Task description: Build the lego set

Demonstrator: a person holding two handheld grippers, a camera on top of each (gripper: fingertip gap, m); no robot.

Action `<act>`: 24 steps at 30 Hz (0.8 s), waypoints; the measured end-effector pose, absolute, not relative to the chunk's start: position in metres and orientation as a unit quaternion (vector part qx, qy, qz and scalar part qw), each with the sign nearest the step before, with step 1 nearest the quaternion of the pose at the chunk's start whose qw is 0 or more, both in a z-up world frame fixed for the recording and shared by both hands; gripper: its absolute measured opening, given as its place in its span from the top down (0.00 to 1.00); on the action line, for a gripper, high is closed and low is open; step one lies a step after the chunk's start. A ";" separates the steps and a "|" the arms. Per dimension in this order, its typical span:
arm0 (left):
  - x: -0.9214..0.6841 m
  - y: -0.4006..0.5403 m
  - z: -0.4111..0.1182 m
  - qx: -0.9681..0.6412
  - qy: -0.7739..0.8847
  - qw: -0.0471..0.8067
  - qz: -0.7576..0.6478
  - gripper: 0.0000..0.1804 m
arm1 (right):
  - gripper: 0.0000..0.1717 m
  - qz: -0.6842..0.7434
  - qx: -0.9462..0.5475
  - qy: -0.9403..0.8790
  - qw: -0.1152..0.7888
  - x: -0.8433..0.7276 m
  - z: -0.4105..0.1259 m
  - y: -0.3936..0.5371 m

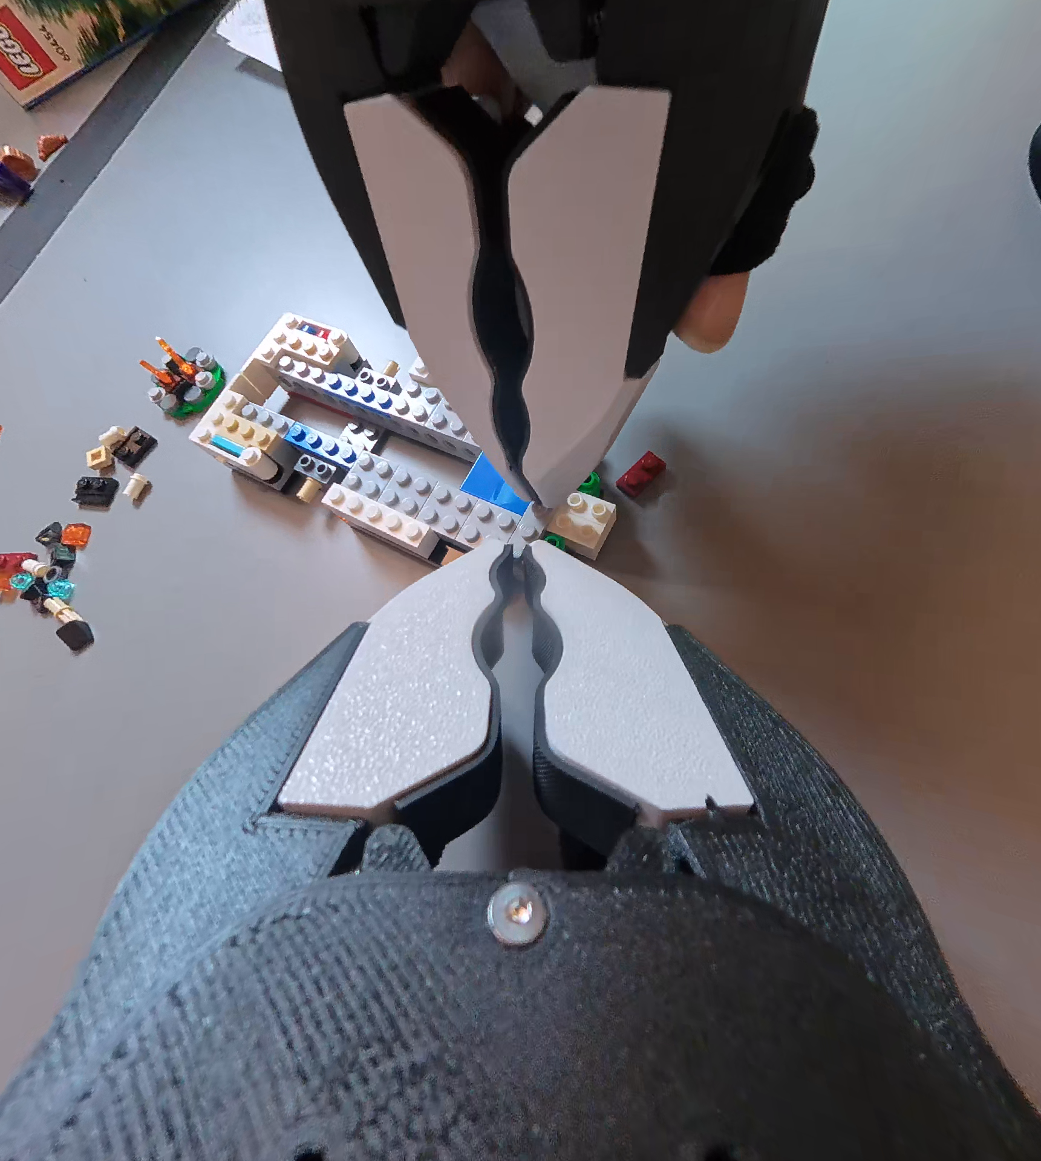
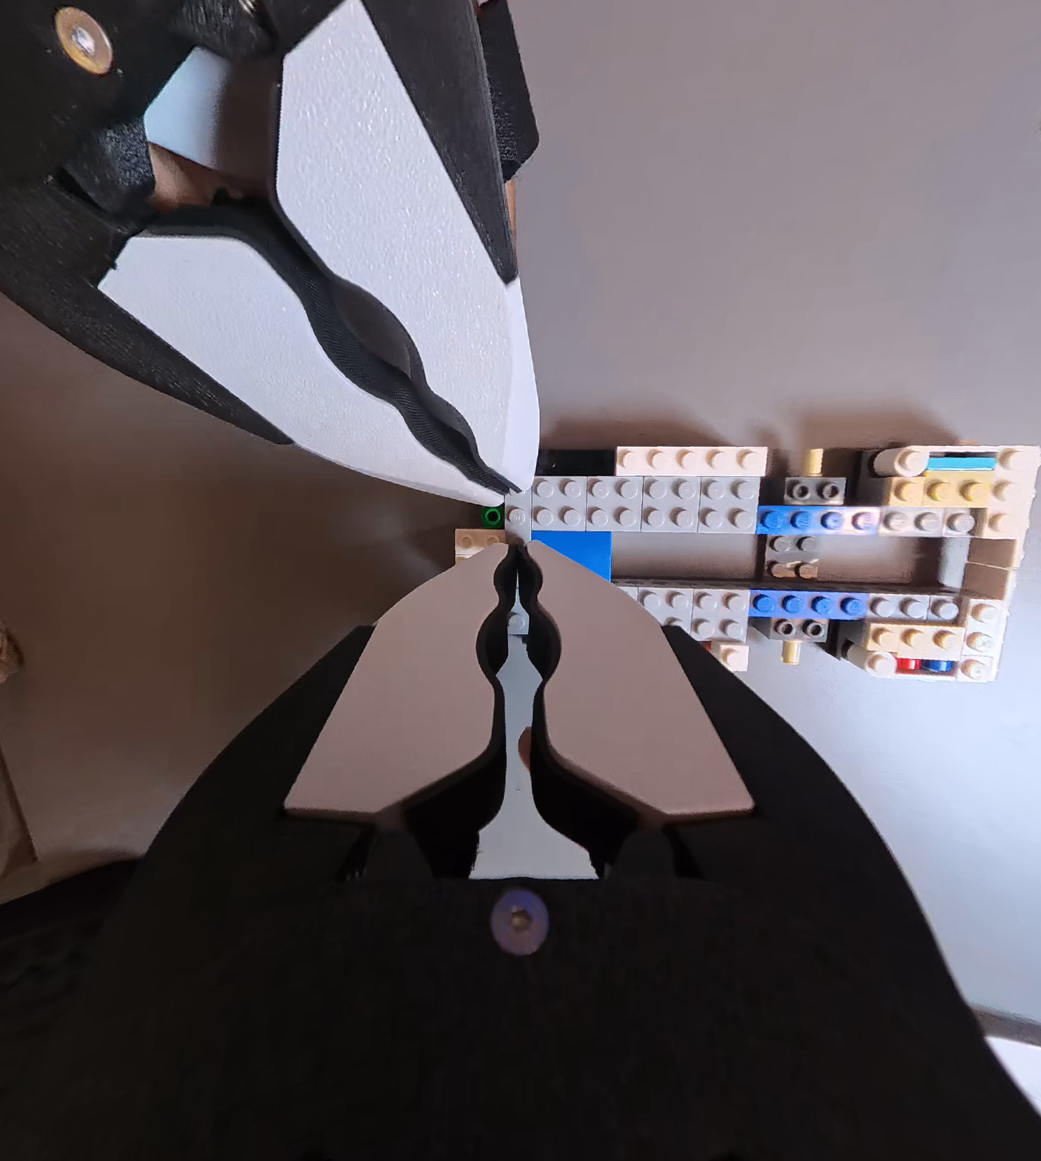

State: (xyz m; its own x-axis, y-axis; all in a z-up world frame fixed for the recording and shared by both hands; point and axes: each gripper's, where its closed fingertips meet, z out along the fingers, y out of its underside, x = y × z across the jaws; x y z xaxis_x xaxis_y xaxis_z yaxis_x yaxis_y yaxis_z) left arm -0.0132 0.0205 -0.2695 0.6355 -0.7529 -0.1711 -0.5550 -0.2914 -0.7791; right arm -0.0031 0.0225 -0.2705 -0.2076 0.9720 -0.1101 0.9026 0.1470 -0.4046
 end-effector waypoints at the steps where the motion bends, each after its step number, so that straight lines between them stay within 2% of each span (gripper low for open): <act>1: -0.013 0.021 -0.270 -0.797 0.410 0.429 -0.114 0.99 | 1.00 0.208 -0.623 -0.747 0.098 -0.004 -0.267 0.023; 6: -0.014 0.021 -0.269 -0.796 0.408 0.431 -0.119 0.99 | 0.96 0.231 -0.614 -0.741 0.143 -0.002 -0.255 0.027; 12: -0.022 0.016 -0.265 -0.801 0.401 0.427 -0.128 0.98 | 1.00 0.230 -0.587 -0.759 0.164 -0.018 -0.261 0.017; 24: -0.020 0.013 -0.279 -0.807 0.408 0.405 -0.134 0.97 | 1.00 0.199 -0.609 -0.759 0.115 -0.022 -0.273 0.021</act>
State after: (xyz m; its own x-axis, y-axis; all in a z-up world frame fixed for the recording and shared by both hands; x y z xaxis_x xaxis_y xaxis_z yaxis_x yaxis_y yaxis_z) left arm -0.0200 0.0131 -0.2790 0.6315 -0.7669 -0.1147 -0.5501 -0.3388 -0.7633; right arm -0.0217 0.0213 -0.2731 -0.2330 0.9701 -0.0684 0.8788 0.1799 -0.4420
